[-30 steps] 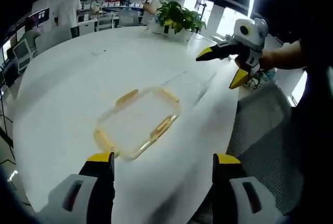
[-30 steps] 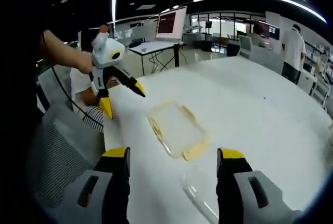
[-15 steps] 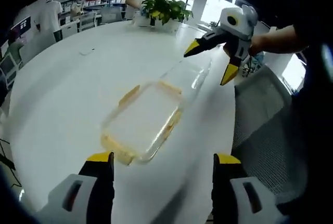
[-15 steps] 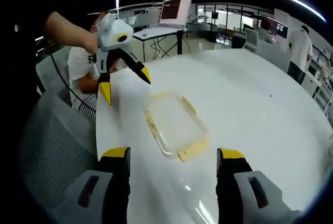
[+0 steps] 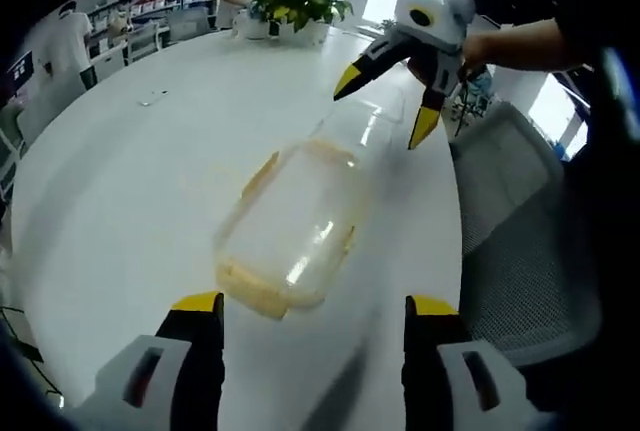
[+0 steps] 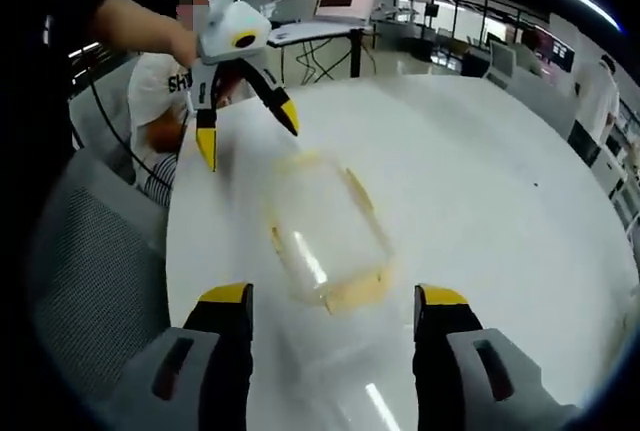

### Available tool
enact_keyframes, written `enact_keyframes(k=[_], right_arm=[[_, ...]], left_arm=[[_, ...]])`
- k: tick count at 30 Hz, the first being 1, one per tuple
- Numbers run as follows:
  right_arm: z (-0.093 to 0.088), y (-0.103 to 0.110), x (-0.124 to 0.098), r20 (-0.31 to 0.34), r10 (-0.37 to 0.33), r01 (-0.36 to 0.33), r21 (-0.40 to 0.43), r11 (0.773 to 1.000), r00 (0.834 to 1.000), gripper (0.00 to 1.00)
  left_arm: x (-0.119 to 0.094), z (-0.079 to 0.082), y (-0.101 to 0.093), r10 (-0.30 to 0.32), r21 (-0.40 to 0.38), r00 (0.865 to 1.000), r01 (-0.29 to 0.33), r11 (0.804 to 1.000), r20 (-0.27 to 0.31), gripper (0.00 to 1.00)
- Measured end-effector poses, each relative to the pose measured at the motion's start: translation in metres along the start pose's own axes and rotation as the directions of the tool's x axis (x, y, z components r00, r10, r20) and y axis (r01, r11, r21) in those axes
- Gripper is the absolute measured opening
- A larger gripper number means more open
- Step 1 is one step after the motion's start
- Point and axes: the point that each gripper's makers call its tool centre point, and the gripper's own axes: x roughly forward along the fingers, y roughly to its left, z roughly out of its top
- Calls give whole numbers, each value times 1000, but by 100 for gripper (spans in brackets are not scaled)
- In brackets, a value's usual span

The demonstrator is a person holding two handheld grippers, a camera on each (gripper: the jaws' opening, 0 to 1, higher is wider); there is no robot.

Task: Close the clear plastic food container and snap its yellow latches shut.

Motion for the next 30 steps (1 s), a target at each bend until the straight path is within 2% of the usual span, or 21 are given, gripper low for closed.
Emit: enact_keyframes(k=[8, 15, 20, 26, 30], right_arm=[[-8, -6, 10, -106, 38, -48, -94, 994, 994, 60], [-10, -10, 20, -176, 64, -94, -170, 981, 982, 57], [-14, -12, 27, -204, 73, -110, -176, 978, 976, 57], [-17, -12, 33, -240, 84, -132, -193, 972, 967, 54], [-18, -14, 37, -263, 82, -136, -197, 971, 961, 54]], left_arm=[[8, -3, 8, -17, 57, 999, 19, 998, -37, 69], [13, -3, 22, -1, 92, 997, 8, 996, -79, 67], [16, -2, 28, -2, 119, 995, 14, 993, -100, 67], [18, -10, 34, -2, 205, 988, 33, 978, -152, 64], [20, -9, 39, -5, 227, 988, 40, 973, -154, 62]])
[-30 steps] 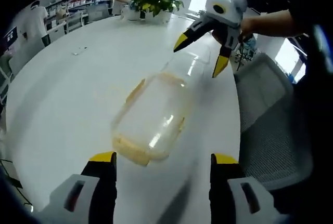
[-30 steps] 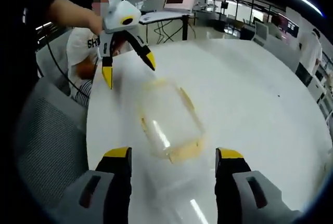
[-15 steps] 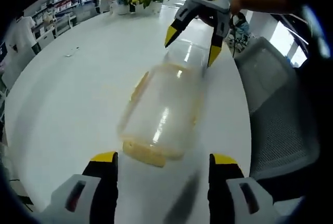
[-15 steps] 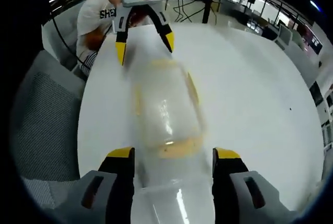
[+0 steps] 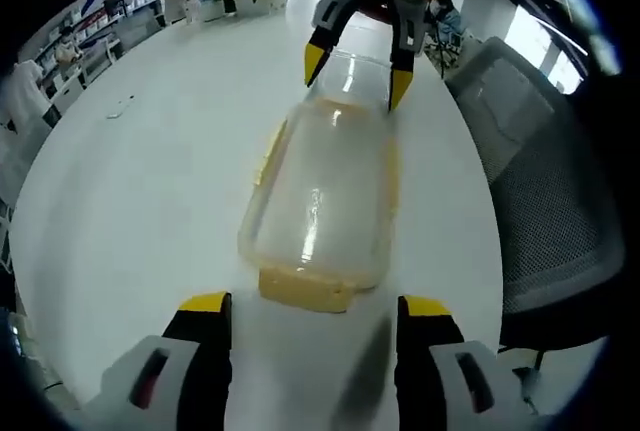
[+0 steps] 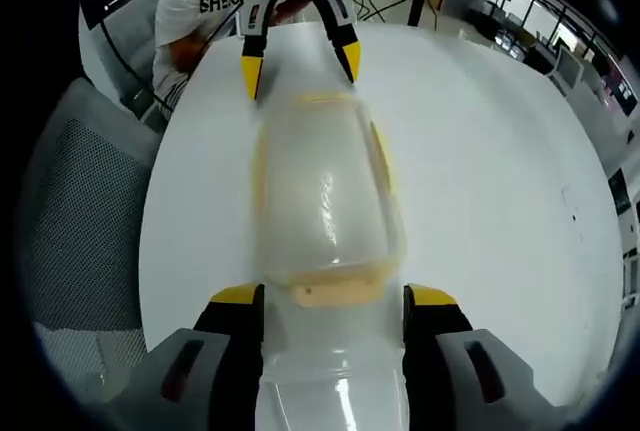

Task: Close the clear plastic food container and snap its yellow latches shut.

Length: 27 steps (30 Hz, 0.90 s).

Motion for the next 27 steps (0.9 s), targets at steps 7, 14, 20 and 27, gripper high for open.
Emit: enact_keyframes(k=[7, 14, 20, 27], right_arm=[[-2, -2, 6, -37, 14, -15, -24, 1000, 999, 52], [-7, 0, 11, -76, 26, -30, -56, 998, 997, 49], [-9, -5, 18, -110, 18, -29, -98, 995, 994, 46], [-7, -3, 19, -117, 41, -53, -102, 993, 992, 39]], left_arm=[[6, 1, 3, 3, 66, 1000, -2, 998, -23, 59], [8, 0, 3, 1, 106, 999, 4, 994, -43, 56], [13, 0, 4, 1, 130, 998, 6, 992, -57, 51], [16, 7, 0, -23, 160, 998, 32, 987, -58, 43]])
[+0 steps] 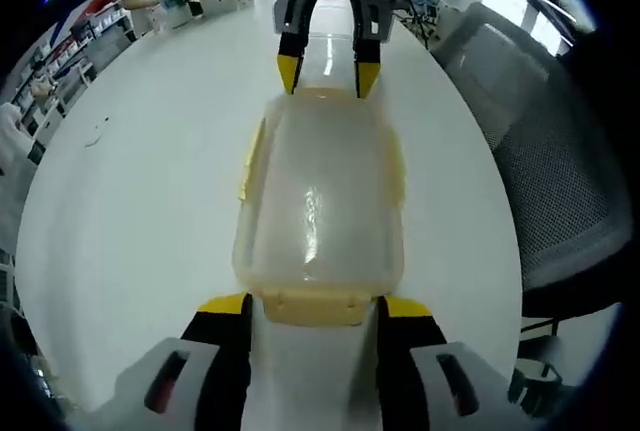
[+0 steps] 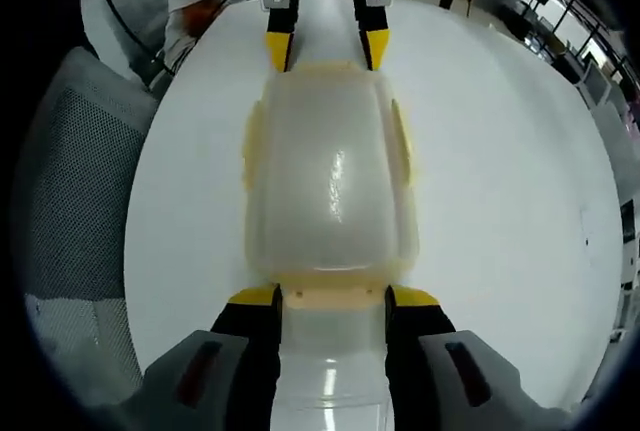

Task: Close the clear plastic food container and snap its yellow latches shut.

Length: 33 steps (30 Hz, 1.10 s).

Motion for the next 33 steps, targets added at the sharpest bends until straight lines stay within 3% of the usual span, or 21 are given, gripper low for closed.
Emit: enact_keyframes(k=[2, 18, 33], right_arm=[[1, 0, -1, 2, 8, -8, -8, 1000, 1000, 38], [2, 2, -2, -1, 14, -14, -32, 999, 1000, 35], [17, 5, -35, 89, 11, -2, -103, 995, 996, 35]], left_arm=[[-2, -1, 1, 3, 7, 1000, -3, 1000, -15, 35], [-3, -2, -5, -19, -12, 1000, 19, 1000, -16, 33], [-43, 13, -20, 42, -50, 998, -44, 998, -52, 33]])
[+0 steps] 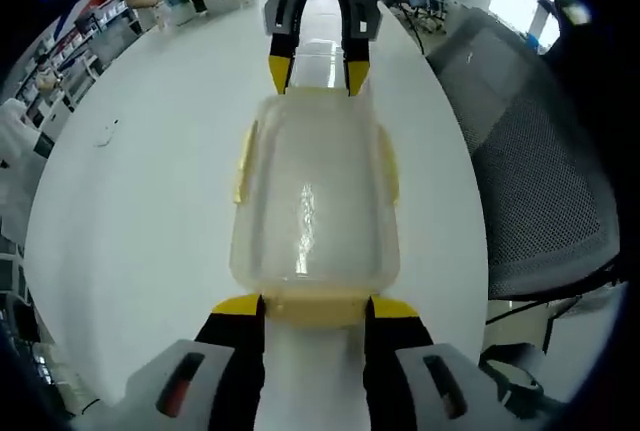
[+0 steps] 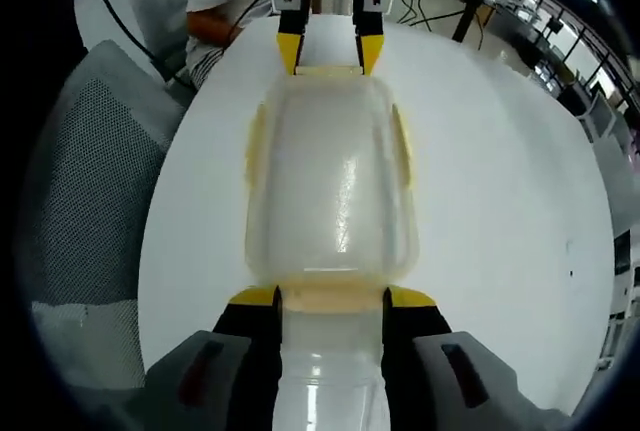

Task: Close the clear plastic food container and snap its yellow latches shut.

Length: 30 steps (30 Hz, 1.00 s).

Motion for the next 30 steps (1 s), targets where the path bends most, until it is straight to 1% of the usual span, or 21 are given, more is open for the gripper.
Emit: enact_keyframes(k=[4, 9, 15, 23, 26, 30], right_arm=[[4, 1, -10, 17, 5, -5, -15, 1000, 1000, 35], [6, 0, -22, 24, 4, -3, -22, 1000, 1000, 35], [5, 0, -35, 31, -3, 4, -19, 1000, 1000, 35], [-3, 1, -41, 26, -12, 12, -8, 1000, 1000, 35], [-8, 1, -45, 24, -14, 15, -7, 1000, 1000, 35], [-20, 3, -50, 18, -9, 9, 2, 1000, 1000, 35]], left_arm=[[-10, 6, -2, 12, -4, 1000, -12, 1000, -9, 33], [-20, 14, -2, 29, -2, 999, -29, 1000, -14, 33], [-30, 24, 0, 26, 1, 1000, -26, 1000, -17, 33], [-28, 35, -1, 29, 14, 999, -29, 999, -24, 33], [-26, 41, 0, 30, 15, 999, -30, 999, -22, 33], [-23, 52, -2, 24, 18, 1000, -24, 1000, -15, 33]])
